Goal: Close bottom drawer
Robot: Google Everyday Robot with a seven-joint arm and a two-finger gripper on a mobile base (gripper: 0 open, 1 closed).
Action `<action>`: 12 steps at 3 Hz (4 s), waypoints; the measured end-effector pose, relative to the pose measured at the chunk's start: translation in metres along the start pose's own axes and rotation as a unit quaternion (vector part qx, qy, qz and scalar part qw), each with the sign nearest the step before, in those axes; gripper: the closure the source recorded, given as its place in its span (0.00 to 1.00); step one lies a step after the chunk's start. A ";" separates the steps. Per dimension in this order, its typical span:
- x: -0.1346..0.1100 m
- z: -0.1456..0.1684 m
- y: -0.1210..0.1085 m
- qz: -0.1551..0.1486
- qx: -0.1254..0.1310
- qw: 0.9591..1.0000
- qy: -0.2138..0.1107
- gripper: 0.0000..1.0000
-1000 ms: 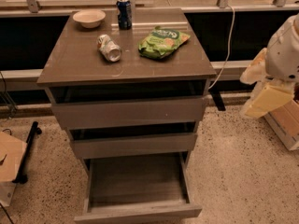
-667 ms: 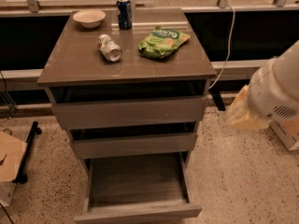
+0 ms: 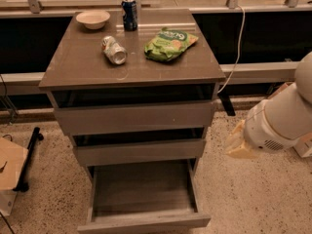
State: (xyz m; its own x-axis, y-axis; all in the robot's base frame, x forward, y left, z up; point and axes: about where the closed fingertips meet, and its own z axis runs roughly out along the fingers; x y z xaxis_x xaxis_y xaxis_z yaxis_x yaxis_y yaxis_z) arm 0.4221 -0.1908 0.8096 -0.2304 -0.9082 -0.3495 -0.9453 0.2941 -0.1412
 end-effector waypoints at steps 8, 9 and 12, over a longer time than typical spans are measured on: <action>0.081 0.290 0.116 0.064 -0.151 0.986 -0.023 1.00; 0.087 0.326 0.123 0.074 -0.162 0.984 -0.021 1.00; 0.149 0.467 0.120 0.136 -0.192 0.970 -0.059 1.00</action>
Offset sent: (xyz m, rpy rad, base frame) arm -0.0462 0.0271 -0.1737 0.1128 0.2262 0.0493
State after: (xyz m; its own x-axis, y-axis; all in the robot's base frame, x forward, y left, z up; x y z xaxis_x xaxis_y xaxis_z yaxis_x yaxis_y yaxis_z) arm 0.3820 -0.1515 0.3084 -0.4759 -0.7662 -0.4317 -0.8752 0.3639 0.3189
